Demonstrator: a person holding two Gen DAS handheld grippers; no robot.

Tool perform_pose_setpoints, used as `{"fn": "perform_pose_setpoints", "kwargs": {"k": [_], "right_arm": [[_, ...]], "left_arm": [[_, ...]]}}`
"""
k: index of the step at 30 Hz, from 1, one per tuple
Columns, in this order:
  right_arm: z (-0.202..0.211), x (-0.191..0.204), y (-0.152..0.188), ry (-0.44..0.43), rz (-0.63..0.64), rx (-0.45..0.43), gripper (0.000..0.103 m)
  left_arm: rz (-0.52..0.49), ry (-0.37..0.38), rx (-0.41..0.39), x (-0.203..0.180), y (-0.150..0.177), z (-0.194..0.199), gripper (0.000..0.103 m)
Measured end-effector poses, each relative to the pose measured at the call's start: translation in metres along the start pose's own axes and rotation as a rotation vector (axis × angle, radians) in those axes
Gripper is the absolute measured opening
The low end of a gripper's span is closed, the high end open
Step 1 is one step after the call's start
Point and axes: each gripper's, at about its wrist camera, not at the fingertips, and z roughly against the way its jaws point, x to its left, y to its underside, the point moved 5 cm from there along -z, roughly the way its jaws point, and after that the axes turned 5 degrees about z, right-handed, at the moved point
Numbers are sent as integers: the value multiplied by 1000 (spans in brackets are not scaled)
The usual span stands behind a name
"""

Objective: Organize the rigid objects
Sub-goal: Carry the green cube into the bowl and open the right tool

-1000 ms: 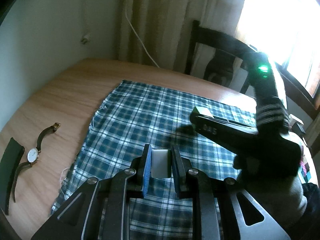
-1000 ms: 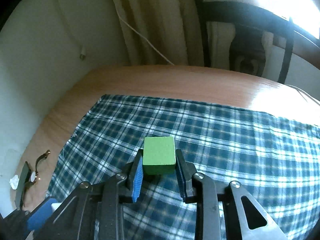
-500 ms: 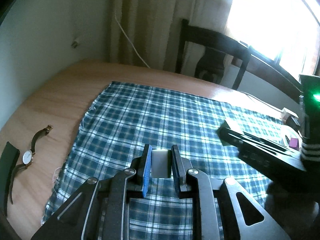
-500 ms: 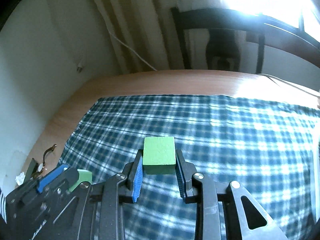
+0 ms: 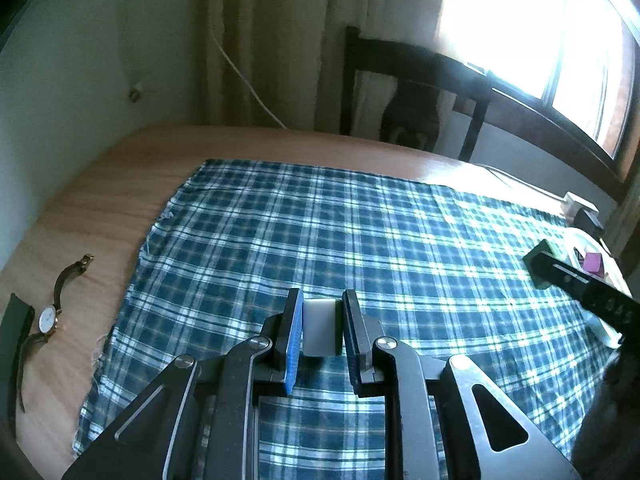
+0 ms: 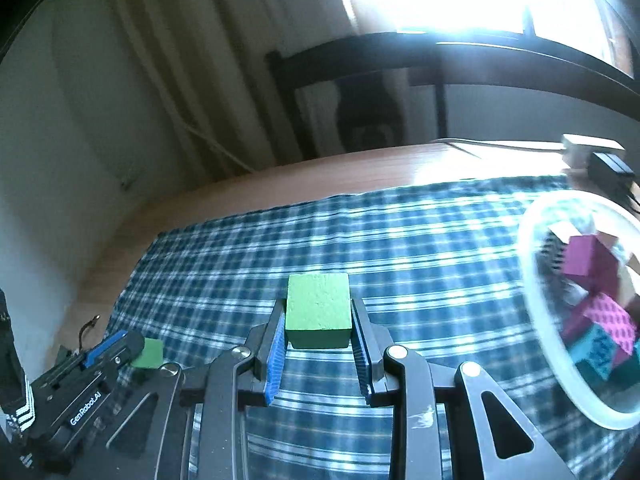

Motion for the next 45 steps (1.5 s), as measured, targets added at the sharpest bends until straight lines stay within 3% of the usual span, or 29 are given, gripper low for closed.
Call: {"fn": "perform_pose_setpoints", "kwargs": {"k": [22, 33, 37, 45], "right_arm": [[65, -132, -20, 191, -195, -173, 31], [67, -204, -17, 286, -305, -173, 33], [74, -215, -15, 284, -343, -188, 55], [104, -239, -16, 330, -339, -260, 59]], "left_arm": [[-119, 40, 16, -62, 9, 13, 20], [-201, 73, 15, -111, 11, 15, 20], [-241, 97, 22, -138, 12, 13, 20], [-340, 152, 17, -200, 15, 12, 20]]}}
